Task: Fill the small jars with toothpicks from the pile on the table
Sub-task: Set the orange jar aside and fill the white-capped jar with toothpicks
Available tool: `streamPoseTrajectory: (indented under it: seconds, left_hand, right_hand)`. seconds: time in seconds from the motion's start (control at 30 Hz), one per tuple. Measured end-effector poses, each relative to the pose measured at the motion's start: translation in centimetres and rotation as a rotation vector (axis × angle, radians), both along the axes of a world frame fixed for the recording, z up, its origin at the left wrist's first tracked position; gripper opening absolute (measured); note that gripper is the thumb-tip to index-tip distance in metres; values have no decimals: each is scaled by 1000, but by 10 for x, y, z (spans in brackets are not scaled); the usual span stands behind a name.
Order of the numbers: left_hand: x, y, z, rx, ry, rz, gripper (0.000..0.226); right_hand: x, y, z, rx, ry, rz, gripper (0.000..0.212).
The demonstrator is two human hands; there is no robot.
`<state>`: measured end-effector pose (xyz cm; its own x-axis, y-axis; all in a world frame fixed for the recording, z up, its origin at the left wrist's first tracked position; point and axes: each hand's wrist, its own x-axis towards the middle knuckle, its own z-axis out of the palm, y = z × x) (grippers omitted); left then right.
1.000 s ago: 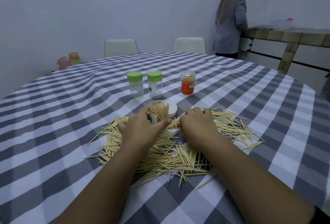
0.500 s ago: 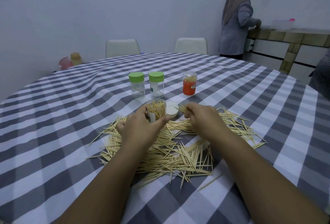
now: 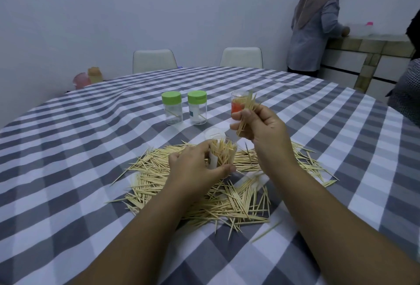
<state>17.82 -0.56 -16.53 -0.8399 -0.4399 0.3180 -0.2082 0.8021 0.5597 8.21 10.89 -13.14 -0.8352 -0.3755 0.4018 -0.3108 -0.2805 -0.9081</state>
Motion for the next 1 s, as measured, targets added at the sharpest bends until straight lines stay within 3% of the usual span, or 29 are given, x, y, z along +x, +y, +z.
streamPoseTrajectory:
  seconds: [0.23, 0.47, 0.6, 0.8, 1.0]
  left_hand:
    - [-3, -1, -2, -31, 9, -5, 52]
    - [-3, -2, -2, -51, 32, 56, 49]
    - [-2, -3, -1, -31, 42, 72, 40]
    - [-2, -3, -1, -56, 36, 47, 43]
    - [-2, -5, -1, -2, 60, 46, 35]
  right_hand:
    - [5, -3, 1, -129, -75, 54, 24]
    - [14, -6, -5, 183, -56, 134, 14]
    - [17, -9, -8, 218, -122, 137, 26]
    - [21, -12, -7, 289, -85, 128, 33]
    - [22, -9, -12, 349, 138, 179, 36]
